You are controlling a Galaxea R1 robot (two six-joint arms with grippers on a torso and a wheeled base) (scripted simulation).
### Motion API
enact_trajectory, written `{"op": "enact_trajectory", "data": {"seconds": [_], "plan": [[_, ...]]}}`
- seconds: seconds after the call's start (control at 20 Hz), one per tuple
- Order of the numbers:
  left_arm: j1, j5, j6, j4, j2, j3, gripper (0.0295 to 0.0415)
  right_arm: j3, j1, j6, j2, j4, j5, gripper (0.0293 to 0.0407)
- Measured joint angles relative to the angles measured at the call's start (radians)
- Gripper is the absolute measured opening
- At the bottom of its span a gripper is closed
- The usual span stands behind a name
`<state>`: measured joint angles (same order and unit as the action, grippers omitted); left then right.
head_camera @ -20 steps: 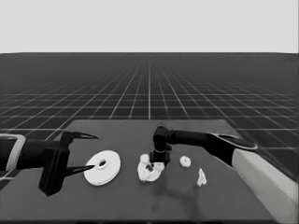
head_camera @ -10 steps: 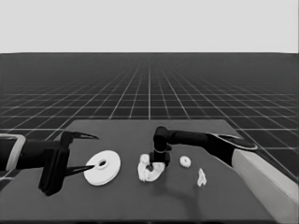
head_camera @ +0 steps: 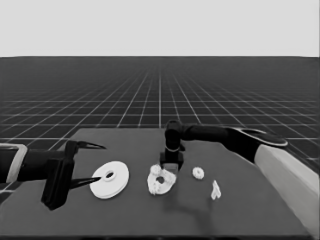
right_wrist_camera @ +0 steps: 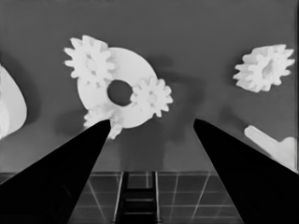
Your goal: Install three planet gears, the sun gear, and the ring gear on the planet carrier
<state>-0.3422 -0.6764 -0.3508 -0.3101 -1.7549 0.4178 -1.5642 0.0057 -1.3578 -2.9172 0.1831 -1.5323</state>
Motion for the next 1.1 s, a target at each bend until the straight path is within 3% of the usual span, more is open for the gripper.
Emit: {"op": "enact_trajectory", "data": {"seconds": [0.1,0.25,0.6,0.75,1.1], "plan": [[0.000,0.000,0.000,0.000,0.000,0.000,0.0385,0.000,0.001,0.000,0.000,-0.002,0.000,0.0385],[0.000,0.000,0.000,0.000,0.000,0.000,0.0385,0.057,0.030,0.233,0.290,-0.040,0.028,0.0385],[0.000,0.000,0.000,0.000,0.000,0.000,0.0385,0.011,0.034,0.328,0.340,-0.052,0.037,0.0385],[0.000,0.000,0.000,0.000,0.000,0.000,0.0385,-0.083,-0.118,0.371,0.303,0.071,0.127,0.0385],[0.000,0.000,0.000,0.000,0.000,0.000,0.0385,-0.124,-0.152,0.388,0.286,0.096,0.153,0.0385]]}}
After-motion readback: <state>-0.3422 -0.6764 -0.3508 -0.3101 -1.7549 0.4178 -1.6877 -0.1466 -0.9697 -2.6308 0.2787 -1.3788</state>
